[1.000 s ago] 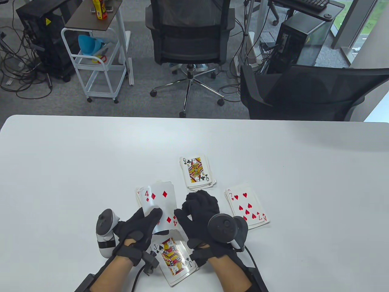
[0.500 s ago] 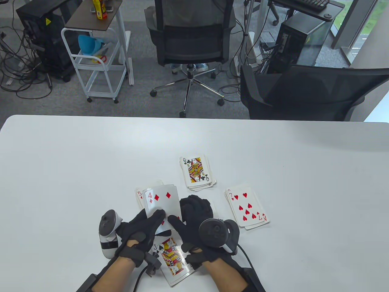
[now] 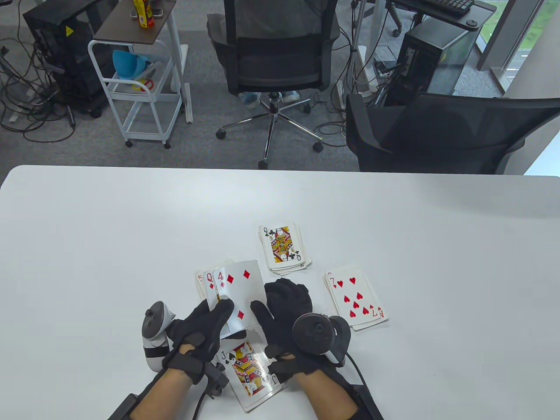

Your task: Playing card suit sorting

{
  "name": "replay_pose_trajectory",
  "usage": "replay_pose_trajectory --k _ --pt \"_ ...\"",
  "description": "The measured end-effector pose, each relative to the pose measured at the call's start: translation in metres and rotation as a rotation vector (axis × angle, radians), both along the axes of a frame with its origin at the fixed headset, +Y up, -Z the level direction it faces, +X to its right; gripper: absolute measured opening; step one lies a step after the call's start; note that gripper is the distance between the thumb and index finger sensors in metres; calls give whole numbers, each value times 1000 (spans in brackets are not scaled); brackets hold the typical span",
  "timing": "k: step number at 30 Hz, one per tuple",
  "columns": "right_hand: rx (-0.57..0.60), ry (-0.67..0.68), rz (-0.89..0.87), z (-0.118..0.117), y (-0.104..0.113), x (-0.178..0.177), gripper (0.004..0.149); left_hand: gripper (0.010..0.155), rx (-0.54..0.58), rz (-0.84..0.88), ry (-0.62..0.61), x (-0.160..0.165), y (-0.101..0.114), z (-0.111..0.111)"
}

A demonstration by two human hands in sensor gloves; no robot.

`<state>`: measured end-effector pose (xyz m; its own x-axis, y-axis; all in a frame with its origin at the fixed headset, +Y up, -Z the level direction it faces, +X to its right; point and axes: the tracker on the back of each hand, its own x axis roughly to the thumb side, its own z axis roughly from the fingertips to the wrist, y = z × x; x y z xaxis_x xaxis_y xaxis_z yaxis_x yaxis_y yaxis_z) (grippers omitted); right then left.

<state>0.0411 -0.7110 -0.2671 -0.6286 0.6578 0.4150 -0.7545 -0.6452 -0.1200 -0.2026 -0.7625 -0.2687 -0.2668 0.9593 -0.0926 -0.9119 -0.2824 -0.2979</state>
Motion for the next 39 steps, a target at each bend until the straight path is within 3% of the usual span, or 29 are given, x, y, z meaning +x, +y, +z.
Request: replay_pose_trajectory --k 15,20,23,30,34,39 --pt "-49 -27 18 -5 2 10 39 49 9 34 81 -15 7 -2" --pt "-130 -92 -45 -15 -9 24 39 48 93 51 161 -28 22 0" --pt "-153 -108 76 -22 -16 20 39 48 115 67 179 -32 28 0" --pt "-243 -130 234 -37 -14 -1 38 48 104 78 189 -36 27 -4" --pt "-343 -84 361 -59 -4 -27 38 48 117 110 197 -39 30 -5" --pt "-336 -40 469 -80 7 -68 39 48 134 130 195 -38 34 -2"
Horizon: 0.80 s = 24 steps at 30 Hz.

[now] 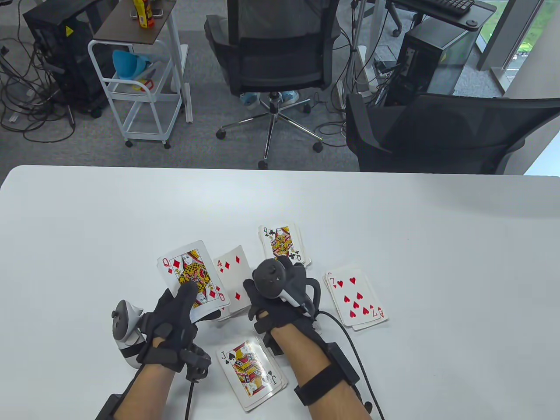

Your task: Playing card suit sorting

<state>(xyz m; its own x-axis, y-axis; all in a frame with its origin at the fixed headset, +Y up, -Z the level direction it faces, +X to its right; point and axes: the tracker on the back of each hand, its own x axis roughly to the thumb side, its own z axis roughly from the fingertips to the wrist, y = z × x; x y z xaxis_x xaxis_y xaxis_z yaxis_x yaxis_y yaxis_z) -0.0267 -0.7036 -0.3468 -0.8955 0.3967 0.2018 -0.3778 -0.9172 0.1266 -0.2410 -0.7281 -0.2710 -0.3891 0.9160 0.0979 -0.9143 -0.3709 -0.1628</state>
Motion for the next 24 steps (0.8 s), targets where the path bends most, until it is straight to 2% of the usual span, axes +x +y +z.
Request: replay_pose_trajectory --k 3,7,10,12,17,20,24 --pt "-70 11 31 -8 -7 -19 39 49 1 5 -2 0 0 0" --pt "-116 -14 193 -16 -30 -36 39 49 -2 7 3 0 1 1" --pt "-29 -11 327 -16 -41 -38 41 49 -4 3 -2 1 1 0" --pt "-13 -9 331 -14 -41 -36 42 49 -4 -2 -5 2 1 1" --pt "51 -51 141 -2 -21 -2 41 49 -9 -8 -15 5 0 2" --pt "104 -75 -3 16 -6 32 44 50 -17 -20 -34 9 -3 1" --pt "195 -103 -199 37 0 67 47 50 -32 -59 -55 16 -8 1"
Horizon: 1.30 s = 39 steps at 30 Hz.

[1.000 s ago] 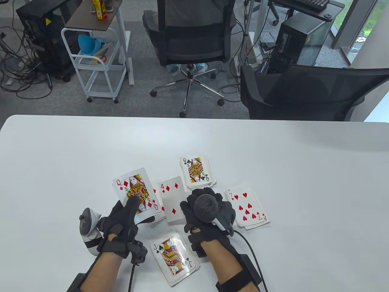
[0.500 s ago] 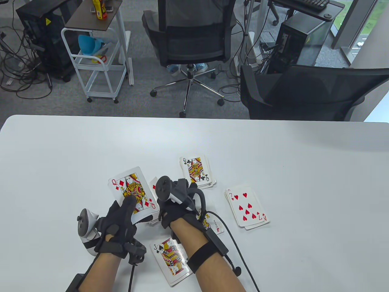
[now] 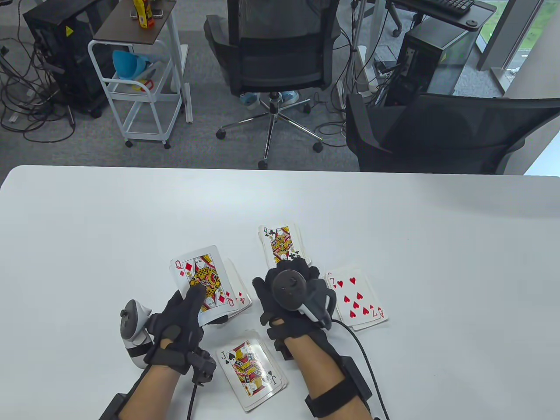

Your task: Playing card suit sorting

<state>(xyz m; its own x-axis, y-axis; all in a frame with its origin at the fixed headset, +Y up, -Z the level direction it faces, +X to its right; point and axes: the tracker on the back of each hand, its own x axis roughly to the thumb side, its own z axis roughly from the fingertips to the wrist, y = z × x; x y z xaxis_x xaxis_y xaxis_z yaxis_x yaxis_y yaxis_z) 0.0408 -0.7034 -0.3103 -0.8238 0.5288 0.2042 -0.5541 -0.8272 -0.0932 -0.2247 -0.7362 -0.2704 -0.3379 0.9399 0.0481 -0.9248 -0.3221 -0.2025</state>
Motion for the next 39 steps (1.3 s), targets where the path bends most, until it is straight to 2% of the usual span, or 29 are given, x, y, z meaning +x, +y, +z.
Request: replay_pose_trajectory --k 4,10,13,17,21,28,34,39 --pt "71 13 -125 10 -2 17 47 50 -18 -52 -29 7 -6 0" --pt "111 98 -240 21 3 13 48 50 -48 -136 -60 13 -16 0" --pt "125 129 -239 24 5 9 49 49 -54 -150 -66 13 -17 -1" --pt "86 202 -212 26 2 -2 53 49 -53 -168 -73 14 -18 -1" --pt "76 255 -114 29 0 -14 57 49 -50 -179 -67 13 -20 -2" --pt "140 248 -123 35 0 -24 45 49 -57 -181 -58 14 -24 -3" --pt "179 219 -180 34 3 -16 38 51 -58 -165 -69 14 -24 -3" --pt "182 194 -214 30 4 -7 39 52 -58 -146 -88 15 -24 -2"
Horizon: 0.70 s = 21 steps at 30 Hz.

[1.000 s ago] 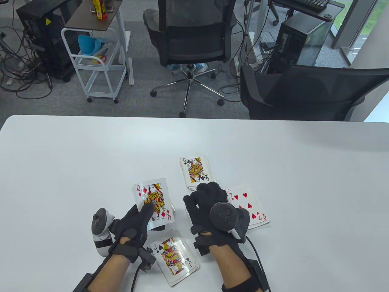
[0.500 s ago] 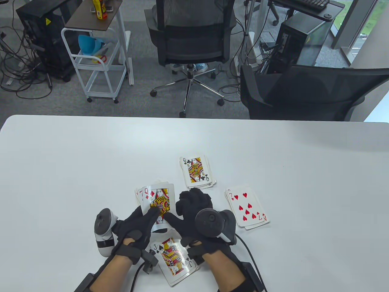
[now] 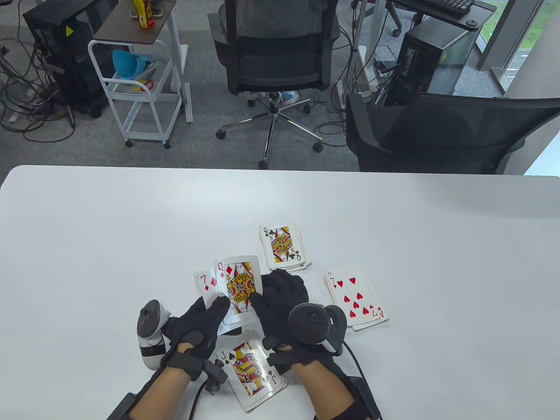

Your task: Playing card suit sorting

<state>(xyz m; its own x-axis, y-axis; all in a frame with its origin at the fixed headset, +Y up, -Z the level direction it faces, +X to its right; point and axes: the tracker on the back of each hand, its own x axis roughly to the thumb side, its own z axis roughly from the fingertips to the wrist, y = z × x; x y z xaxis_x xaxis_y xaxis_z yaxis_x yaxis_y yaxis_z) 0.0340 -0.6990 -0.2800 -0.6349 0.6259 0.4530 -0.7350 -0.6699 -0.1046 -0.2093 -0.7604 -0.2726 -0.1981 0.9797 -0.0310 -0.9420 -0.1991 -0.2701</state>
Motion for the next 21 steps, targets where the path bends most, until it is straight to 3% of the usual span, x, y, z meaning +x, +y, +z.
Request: replay_pose_trajectory --k 21 --pt "-113 -135 -72 -15 -9 32 38 48 2 120 99 -21 7 -2"
